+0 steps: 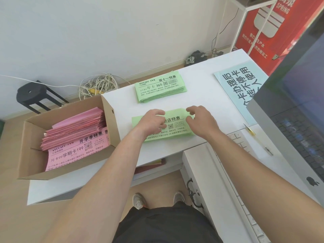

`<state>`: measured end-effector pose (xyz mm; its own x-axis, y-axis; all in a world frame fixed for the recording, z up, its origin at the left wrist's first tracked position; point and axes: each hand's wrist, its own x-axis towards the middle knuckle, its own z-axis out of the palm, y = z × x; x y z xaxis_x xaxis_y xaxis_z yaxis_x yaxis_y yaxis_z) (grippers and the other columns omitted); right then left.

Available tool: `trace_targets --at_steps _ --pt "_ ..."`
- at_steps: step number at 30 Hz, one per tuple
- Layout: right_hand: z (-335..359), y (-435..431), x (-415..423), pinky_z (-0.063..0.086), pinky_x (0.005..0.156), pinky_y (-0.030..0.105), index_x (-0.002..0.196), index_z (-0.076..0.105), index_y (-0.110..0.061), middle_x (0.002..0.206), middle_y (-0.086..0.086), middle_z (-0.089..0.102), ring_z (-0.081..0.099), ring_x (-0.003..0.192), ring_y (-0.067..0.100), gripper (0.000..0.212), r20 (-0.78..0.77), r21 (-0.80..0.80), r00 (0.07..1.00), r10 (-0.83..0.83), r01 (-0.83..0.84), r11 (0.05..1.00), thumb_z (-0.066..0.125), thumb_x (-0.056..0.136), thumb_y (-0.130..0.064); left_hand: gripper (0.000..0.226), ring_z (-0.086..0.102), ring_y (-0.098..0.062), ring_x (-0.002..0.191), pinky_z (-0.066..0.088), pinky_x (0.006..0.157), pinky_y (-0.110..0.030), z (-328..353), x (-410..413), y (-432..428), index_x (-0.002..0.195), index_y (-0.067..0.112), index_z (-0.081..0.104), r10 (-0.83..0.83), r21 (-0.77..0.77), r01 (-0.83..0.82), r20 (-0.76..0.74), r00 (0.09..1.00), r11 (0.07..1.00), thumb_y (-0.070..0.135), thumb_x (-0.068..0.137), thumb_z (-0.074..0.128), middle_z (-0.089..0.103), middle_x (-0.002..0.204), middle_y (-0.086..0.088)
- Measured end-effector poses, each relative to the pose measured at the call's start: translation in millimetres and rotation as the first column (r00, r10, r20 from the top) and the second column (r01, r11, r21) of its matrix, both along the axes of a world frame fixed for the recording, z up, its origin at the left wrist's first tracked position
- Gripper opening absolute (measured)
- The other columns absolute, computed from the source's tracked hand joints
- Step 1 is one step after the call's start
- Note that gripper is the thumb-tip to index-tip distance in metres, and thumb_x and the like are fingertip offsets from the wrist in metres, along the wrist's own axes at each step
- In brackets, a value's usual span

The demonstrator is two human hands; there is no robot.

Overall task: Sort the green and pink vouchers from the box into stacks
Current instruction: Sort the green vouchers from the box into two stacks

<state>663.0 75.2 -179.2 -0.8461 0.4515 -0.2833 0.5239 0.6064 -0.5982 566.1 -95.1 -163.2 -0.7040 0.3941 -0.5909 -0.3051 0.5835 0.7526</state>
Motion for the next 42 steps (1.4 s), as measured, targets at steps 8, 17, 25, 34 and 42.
trace_targets --at_steps 8,17,25,34,42 --pt "-23 -12 -16 0.039 0.1 0.046 0.147 0.032 -0.01 0.146 0.015 0.036 0.038 0.133 0.038 0.082 0.235 -0.038 0.963 -0.134 0.146 0.988 0.062 0.086 -0.056 0.078 0.038 -0.035 0.139 0.032 0.115 -0.044 -36 13 -60 0.154 0.006 0.028 0.063 -0.378 -0.256 -0.454 0.889 0.89 0.026 0.089 0.067 0.038 0.153 -0.015" --pt "-35 -31 -30 0.04 0.103 0.046 0.145 0.033 -0.006 0.142 0.014 0.046 0.043 0.131 0.035 0.083 0.228 -0.131 0.959 -0.17 0.204 0.97 0.061 0.084 -0.054 0.044 0.051 -0.021 0.095 0.037 0.077 -0.029 -47 24 -40 0.13 0.008 0.042 0.296 -0.19 -0.337 -0.216 0.93 0.922 0.026 0.095 0.062 0.061 0.122 -0.002" --pt "-34 -22 -25 0.044 0.086 0.04 0.131 0.038 -0.012 0.123 0.005 0.058 0.057 0.111 0.03 0.072 0.155 -0.231 0.973 -0.171 0.204 0.951 0.066 0.078 -0.051 0.032 0.058 -0.02 0.092 0.04 0.074 -0.031 -50 26 -37 0.116 0.02 0.048 0.298 -0.134 -0.326 -0.194 0.935 0.936 0.033 0.091 0.063 0.063 0.108 0.005" --pt "-33 11 9 0.045 0.104 0.045 0.158 -0.012 -0.025 0.149 0.003 0.044 0.048 0.13 0.026 0.14 0.31 -0.09 0.938 0.153 -0.131 0.987 0.087 0.061 -0.047 0.127 0.053 -0.015 0.123 0.045 0.096 -0.031 -67 23 -76 0.159 0.025 0.001 -0.147 -0.266 0.068 -0.289 0.946 0.961 0.035 0.069 0.089 0.054 0.135 0.015" --pt "-55 -9 -9 0.048 0.082 0.042 0.154 -0.024 -0.025 0.116 0.013 0.057 0.054 0.108 0.034 0.13 0.193 0.248 0.978 0.084 -0.131 0.96 0.077 0.073 -0.015 0.122 0.06 -0.027 0.092 0.045 0.066 -0.036 -75 17 -64 0.155 0.026 -0.022 -0.313 -0.437 0.041 -0.573 0.757 0.899 0.017 0.082 0.074 0.063 0.108 -0.007"
